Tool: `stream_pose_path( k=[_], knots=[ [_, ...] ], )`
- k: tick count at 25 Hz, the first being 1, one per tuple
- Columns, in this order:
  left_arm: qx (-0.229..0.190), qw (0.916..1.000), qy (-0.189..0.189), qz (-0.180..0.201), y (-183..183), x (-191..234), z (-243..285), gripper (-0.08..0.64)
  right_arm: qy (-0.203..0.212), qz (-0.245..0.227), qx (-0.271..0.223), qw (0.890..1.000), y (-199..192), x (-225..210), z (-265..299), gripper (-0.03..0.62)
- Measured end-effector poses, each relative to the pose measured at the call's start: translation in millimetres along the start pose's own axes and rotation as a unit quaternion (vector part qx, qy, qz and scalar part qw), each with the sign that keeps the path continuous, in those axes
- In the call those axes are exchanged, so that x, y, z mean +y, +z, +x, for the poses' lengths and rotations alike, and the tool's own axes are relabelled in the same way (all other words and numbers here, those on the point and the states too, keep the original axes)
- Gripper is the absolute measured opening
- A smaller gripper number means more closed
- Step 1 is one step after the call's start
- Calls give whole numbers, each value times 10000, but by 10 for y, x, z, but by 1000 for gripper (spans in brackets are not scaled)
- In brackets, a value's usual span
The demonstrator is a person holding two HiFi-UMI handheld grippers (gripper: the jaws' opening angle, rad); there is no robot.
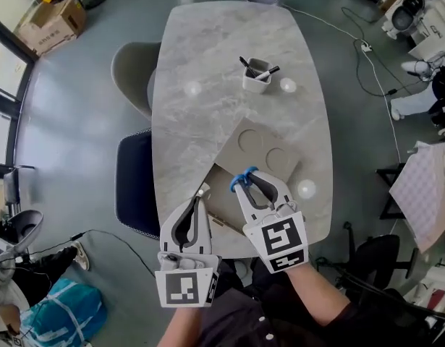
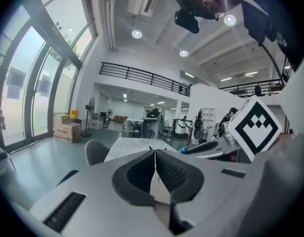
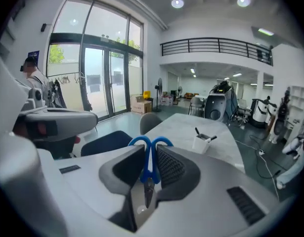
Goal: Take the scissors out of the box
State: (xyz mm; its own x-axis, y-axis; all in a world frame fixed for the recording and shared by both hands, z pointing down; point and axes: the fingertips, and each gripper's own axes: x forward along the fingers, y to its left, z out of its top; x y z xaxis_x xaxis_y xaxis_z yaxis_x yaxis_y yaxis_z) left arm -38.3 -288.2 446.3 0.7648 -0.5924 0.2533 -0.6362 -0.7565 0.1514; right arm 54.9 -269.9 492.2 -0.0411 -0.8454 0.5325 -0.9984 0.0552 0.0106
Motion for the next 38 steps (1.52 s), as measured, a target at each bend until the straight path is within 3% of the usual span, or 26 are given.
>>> stream_pose_path(
  k=[6,10,17,29,38],
  knots=[
    [-647,9971,-259,303,668,-303,-138,17,-288,-192,-1035,9940,776,-168,-706,71],
    [-1105,9919,-416,474,1075,-492,-203,17,-514,-301,-1778,9823,1162,-258,-1141,71],
    [-1477,9862,-424,619,1547,-630,-405,17,-725,-394,-2501,9647,1491,-264,-1724,71],
    [-1731,9816,-358,720,1747,-710,-637,17,-1039,-278,-3002,9478,1606,-356,-2144,71],
    [-1778,9804,-308,792,1740,-689,-670,17,-1107,-250,-3031,9462,1581,-362,-2118,71]
  ],
)
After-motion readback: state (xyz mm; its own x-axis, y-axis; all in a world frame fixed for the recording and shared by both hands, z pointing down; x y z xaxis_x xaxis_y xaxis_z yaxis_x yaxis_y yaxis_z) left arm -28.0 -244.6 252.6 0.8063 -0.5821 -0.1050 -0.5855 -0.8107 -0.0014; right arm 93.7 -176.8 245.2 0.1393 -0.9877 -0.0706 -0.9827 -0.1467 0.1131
